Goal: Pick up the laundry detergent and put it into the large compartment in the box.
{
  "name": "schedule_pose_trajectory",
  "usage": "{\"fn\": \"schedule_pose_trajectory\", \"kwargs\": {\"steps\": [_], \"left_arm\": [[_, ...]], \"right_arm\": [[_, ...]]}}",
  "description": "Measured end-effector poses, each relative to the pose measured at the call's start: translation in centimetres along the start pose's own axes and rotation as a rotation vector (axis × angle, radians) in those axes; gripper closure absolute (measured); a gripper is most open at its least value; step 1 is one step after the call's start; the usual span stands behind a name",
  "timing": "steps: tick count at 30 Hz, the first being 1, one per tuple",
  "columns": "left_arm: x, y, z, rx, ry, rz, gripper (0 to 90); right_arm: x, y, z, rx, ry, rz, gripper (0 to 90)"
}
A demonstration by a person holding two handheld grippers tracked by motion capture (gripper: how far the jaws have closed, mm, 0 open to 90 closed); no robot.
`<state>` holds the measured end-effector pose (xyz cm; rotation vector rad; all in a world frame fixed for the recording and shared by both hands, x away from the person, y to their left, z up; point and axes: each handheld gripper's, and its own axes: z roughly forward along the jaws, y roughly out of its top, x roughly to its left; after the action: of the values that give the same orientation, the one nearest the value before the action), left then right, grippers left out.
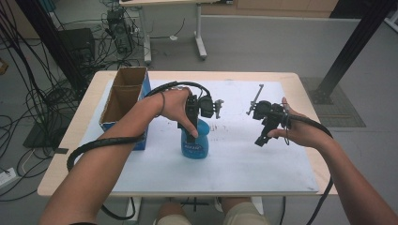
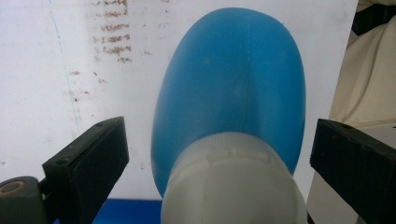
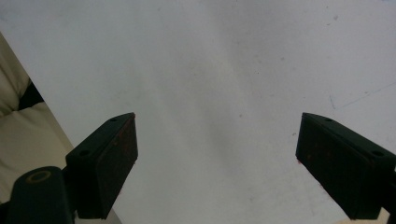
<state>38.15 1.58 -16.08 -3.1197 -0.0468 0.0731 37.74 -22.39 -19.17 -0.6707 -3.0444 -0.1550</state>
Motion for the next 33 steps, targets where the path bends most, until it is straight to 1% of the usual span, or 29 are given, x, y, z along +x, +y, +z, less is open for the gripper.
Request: {"fn": "schedule_pose_trajectory", "kwargs": {"steps": [15,23,31,33], "left_arm": [[0.01,-0.04,-0.11,0.001,0.000,0.001,5.0],[-0.07,0.03,0.17,0.001,0.000,0.005,5.6],[-0.04,0.25,0.49,0.012,-0.001,0.014,10.0],[0.00,0.13,0.50,0.004,-0.001,0.016,12.3]], "right_arm": [[-0.07,-0.05,-0.01,-0.003,0.000,-0.002,13.0],[0.01,0.11,0.05,-0.004,0.002,-0.001,13.0],[-0.02,0.02,0.06,-0.006,0.003,-0.001,13.0],[-0.01,0.01,0.07,-0.006,0.002,-0.001,13.0]]}}
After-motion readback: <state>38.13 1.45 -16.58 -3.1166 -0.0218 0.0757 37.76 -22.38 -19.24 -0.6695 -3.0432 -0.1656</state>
